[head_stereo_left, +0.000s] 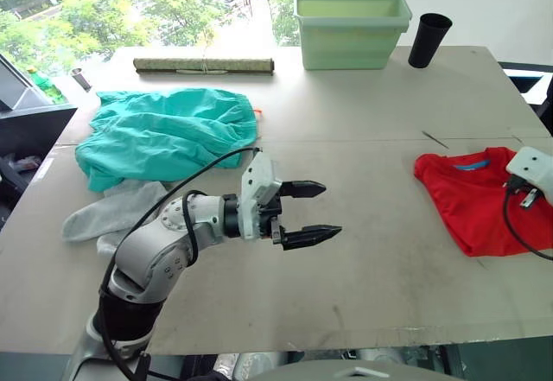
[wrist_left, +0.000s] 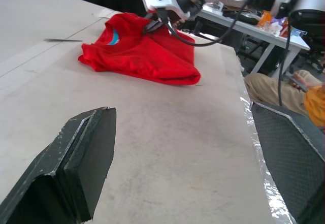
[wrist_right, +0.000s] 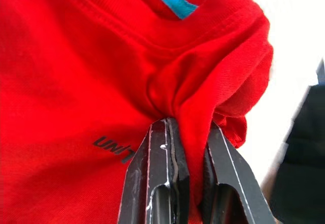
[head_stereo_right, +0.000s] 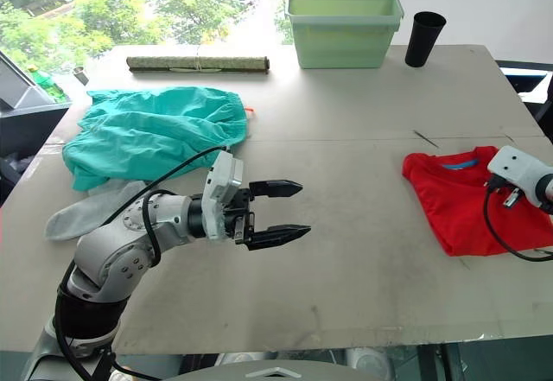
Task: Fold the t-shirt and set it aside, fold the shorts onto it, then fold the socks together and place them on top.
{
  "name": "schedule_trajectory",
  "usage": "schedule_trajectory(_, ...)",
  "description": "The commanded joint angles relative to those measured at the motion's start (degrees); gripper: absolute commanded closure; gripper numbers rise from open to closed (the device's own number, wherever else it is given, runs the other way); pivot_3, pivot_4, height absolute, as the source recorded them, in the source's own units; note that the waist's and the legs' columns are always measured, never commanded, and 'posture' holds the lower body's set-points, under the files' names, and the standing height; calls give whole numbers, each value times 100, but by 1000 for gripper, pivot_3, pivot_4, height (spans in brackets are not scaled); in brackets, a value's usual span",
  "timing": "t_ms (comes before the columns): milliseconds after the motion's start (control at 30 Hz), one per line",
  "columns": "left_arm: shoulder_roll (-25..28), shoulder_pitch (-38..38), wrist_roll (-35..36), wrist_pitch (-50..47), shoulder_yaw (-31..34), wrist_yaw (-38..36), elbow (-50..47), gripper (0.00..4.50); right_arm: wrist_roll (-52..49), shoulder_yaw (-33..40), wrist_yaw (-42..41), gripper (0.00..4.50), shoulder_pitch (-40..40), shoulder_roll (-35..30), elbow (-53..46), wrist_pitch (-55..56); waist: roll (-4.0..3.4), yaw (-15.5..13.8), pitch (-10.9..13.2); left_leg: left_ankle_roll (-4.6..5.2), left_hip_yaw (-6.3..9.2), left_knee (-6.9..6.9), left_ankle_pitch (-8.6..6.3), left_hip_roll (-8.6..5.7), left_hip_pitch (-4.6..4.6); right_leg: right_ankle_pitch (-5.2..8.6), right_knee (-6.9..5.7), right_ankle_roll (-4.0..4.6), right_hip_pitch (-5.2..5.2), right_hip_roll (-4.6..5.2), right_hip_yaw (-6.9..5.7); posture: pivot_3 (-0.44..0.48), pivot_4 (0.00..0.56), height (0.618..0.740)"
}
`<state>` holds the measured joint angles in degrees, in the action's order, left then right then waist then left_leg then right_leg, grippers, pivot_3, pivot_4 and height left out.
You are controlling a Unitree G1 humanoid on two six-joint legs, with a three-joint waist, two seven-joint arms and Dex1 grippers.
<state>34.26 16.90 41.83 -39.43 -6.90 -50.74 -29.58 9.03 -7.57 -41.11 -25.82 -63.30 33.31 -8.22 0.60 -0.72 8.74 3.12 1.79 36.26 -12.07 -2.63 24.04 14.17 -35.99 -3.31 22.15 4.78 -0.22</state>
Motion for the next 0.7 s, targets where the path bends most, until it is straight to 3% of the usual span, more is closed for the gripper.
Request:
schedule_trajectory(33,-69,188,60,60,26,-45,-65,0,64,172,-57,4445,-47,-86,255,135,-1,-23,0,5,2,1,-3,-1,0,0,1,1,-2,2,0,0,150,731)
schedule_trajectory(100,-79,224,19,117,-3,-128,-4,0,-13,282,-80,4445,-13,-105,262,264,-1,-14,0,8,2,3,-5,-4,0,0,1,0,-4,5,0,0,150,731)
schedule_trajectory(133,-79,229,6,135,-11,-160,14,0,-58,330,-106,3711,6,-115,248,318,-1,-8,0,8,1,3,-5,-4,-1,0,1,0,-5,5,0,0,150,731)
schedule_trajectory(233,-77,296,-82,257,-88,-353,152,0,-101,524,-21,2515,112,-205,128,390,-3,-2,1,7,0,3,-4,-3,-5,0,-1,0,-5,3,0,0,150,731)
schedule_trajectory(267,-72,305,-78,276,-85,-403,174,0,-184,656,-77,1821,246,-256,-15,348,-3,-2,1,6,0,3,-3,-2,-6,0,-1,0,-7,0,-1,0,150,731)
schedule_trajectory(400,-57,363,-115,366,-120,-629,270,0,-794,1891,-185,38,1314,-370,-1114,-171,-8,-29,1,7,5,3,-4,-3,-5,-11,0,-19,-11,5,2,0,150,731)
schedule_trajectory(567,-283,621,-371,571,-355,-734,635,0,-1345,4057,92,38,2685,129,-2664,-1138,-12,-60,1,28,11,4,-17,-3,-8,-11,2,-21,-24,6,-3,0,150,731)
schedule_trajectory(700,-725,871,-537,681,-464,-552,995,0,-2229,5352,544,38,2857,1206,-4107,-1851,-8,-38,3,31,18,9,-19,0,-24,-11,6,-23,-43,0,-12,0,150,731)
